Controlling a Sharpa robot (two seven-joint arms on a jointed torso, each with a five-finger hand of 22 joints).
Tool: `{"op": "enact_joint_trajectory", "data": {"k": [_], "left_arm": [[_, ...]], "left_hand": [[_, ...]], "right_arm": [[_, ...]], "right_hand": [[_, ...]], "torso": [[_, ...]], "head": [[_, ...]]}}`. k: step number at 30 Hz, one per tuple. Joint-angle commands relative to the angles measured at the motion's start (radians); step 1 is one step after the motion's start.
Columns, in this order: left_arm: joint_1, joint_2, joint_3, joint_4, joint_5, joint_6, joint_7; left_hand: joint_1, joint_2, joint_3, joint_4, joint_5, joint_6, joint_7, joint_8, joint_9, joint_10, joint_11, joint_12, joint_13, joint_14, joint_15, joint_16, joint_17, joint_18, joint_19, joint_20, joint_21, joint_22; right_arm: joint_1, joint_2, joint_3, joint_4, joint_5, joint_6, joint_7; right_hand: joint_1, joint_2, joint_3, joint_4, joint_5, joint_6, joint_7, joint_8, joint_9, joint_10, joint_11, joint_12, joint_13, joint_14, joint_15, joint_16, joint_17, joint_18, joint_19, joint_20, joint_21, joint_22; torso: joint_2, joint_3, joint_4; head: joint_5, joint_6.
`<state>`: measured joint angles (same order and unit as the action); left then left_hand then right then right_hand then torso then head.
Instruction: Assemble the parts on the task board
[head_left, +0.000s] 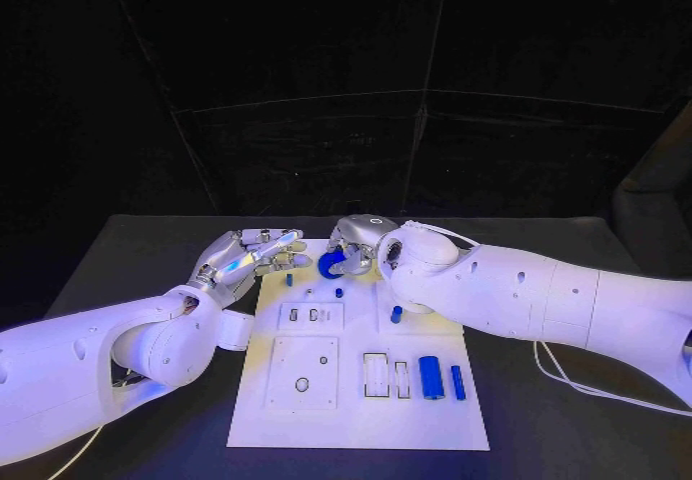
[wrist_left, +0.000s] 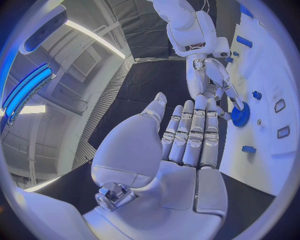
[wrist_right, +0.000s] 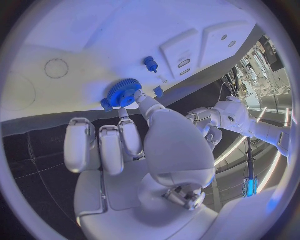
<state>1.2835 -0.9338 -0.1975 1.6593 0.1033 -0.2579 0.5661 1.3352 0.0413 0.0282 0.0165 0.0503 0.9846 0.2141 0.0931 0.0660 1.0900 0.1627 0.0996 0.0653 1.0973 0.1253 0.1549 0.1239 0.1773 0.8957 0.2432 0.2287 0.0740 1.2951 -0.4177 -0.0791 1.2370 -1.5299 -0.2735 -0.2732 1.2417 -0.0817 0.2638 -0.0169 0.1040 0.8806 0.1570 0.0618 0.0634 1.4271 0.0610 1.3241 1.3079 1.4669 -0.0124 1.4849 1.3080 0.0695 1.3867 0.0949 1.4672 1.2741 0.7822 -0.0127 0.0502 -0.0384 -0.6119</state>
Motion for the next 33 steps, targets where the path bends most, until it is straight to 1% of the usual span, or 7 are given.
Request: {"op": "enact_joint_trajectory", "data": {"k": [1, 12, 16, 21, 24, 28, 33], "left_arm": [[0.002, 0.0, 0.001, 0.001, -0.002, 0.006, 0.005], [0.002, -0.002, 0.001, 0.002, -0.002, 0.006, 0.005], [0.002, -0.004, 0.001, 0.001, -0.002, 0.006, 0.005], [0.002, -0.009, 0.001, -0.001, -0.002, 0.005, 0.005], [0.002, -0.012, 0.001, -0.002, -0.002, 0.005, 0.006], [0.002, -0.013, 0.001, -0.008, -0.002, 0.004, 0.008], [0.002, -0.01, 0.001, -0.021, -0.002, 0.005, 0.011]], "left_hand": [[-0.002, 0.007, -0.003, -0.005, -0.001, 0.005, 0.002, -0.006, -0.001, 0.005, -0.001, -0.004, 0.0, 0.007, 0.0, -0.006, -0.001, 0.008, 0.008, -0.002, -0.005, -0.001], [-0.002, 0.007, -0.003, -0.006, -0.001, 0.005, 0.003, -0.007, -0.001, 0.005, -0.001, -0.005, -0.001, 0.007, 0.0, -0.007, -0.001, 0.008, 0.008, -0.002, -0.006, -0.001], [-0.002, 0.007, -0.003, -0.006, -0.001, 0.005, 0.003, -0.007, -0.001, 0.005, -0.001, -0.005, -0.001, 0.007, 0.0, -0.007, -0.001, 0.008, 0.008, -0.002, -0.006, -0.001], [-0.002, 0.007, -0.003, -0.007, -0.001, 0.005, 0.003, -0.008, -0.001, 0.005, 0.0, -0.005, -0.001, 0.007, 0.0, -0.007, -0.001, 0.008, 0.008, -0.002, -0.006, -0.002], [-0.002, 0.007, -0.003, -0.007, -0.001, 0.005, 0.003, -0.008, -0.001, 0.005, 0.0, -0.005, -0.001, 0.007, 0.0, -0.007, -0.001, 0.008, 0.008, -0.002, -0.006, -0.002], [-0.002, 0.007, -0.003, -0.008, -0.001, 0.005, 0.003, -0.009, -0.001, 0.005, 0.0, -0.006, -0.001, 0.01, -0.001, -0.007, 0.0, 0.008, 0.01, -0.002, -0.006, -0.002], [-0.003, 0.008, -0.004, -0.012, -0.001, 0.007, 0.002, -0.011, -0.001, 0.008, -0.001, -0.009, -0.001, 0.018, -0.003, -0.006, 0.001, 0.008, 0.015, -0.003, -0.006, -0.002]], "right_arm": [[0.002, 0.003, 0.0, -0.002, -0.007, 0.022, -0.01], [0.002, -0.001, 0.0, -0.001, 0.007, 0.01, -0.008], [0.002, -0.027, 0.0, 0.018, 0.027, -0.09, 0.028], [0.001, -0.108, -0.001, 0.079, 0.116, -0.215, 0.132], [0.002, -0.161, 0.0, 0.119, 0.163, -0.233, 0.165], [0.002, -0.286, 0.0, 0.189, 0.284, -0.206, 0.207], [0.003, -0.396, -0.001, 0.209, 0.394, -0.127, 0.306]], "right_hand": [[-0.011, -0.015, -0.024, 0.012, -0.006, -0.039, 0.004, -0.003, -0.001, -0.003, 0.011, -0.009, 0.013, 0.064, 0.008, -0.006, 0.054, -0.007, -0.001, 0.009, 0.0, -0.002], [-0.078, 0.0, -0.152, 0.115, 0.026, -0.004, 0.014, 0.006, 0.007, -0.003, 0.021, -0.004, 0.018, 0.064, 0.018, -0.004, 0.059, -0.007, 0.001, 0.02, 0.002, 0.003], [-0.064, 0.018, -0.177, 0.13, 0.068, 0.018, 0.012, 0.01, 0.008, 0.005, 0.019, 0.008, 0.03, 0.066, 0.017, 0.0, 0.066, -0.008, 0.004, 0.02, 0.004, 0.007], [-0.027, 0.029, -0.185, 0.117, 0.096, 0.019, 0.012, 0.006, 0.007, 0.004, 0.019, 0.006, 0.028, 0.065, 0.017, -0.001, 0.066, -0.008, 0.006, 0.02, 0.006, 0.011], [-0.004, 0.03, -0.186, 0.103, 0.106, 0.021, 0.012, 0.005, 0.006, 0.003, 0.018, 0.004, 0.027, 0.065, 0.016, -0.001, 0.064, -0.008, 0.005, 0.019, 0.006, 0.01], [0.034, 0.025, -0.188, 0.077, 0.127, 0.024, 0.009, 0.005, 0.006, -0.004, 0.016, -0.007, 0.019, 0.062, 0.014, -0.007, 0.054, -0.006, 0.0, 0.018, 0.003, 0.003], [0.11, 0.031, -0.173, 0.024, 0.127, -0.003, 0.006, -0.001, 0.002, -0.024, 0.012, -0.034, -0.004, 0.062, 0.011, -0.007, 0.055, -0.006, -0.002, 0.015, 0.001, 0.001]], "torso": [[-0.001, -0.001, 0.002], [-0.002, -0.0003, 0.0002], [-0.003, 0.0014, -0.0014], [-0.006, 0.003, -0.0073], [-0.008, 0.0036, -0.0106], [-0.012, 0.0046, -0.0147], [-0.019, 0.007, -0.024]], "head": [[0.0, -0.002], [0.001, -0.002], [0.005, -0.002], [0.008, 0.001], [0.005, 0.005], [0.005, 0.007], [0.002, 0.008]]}}
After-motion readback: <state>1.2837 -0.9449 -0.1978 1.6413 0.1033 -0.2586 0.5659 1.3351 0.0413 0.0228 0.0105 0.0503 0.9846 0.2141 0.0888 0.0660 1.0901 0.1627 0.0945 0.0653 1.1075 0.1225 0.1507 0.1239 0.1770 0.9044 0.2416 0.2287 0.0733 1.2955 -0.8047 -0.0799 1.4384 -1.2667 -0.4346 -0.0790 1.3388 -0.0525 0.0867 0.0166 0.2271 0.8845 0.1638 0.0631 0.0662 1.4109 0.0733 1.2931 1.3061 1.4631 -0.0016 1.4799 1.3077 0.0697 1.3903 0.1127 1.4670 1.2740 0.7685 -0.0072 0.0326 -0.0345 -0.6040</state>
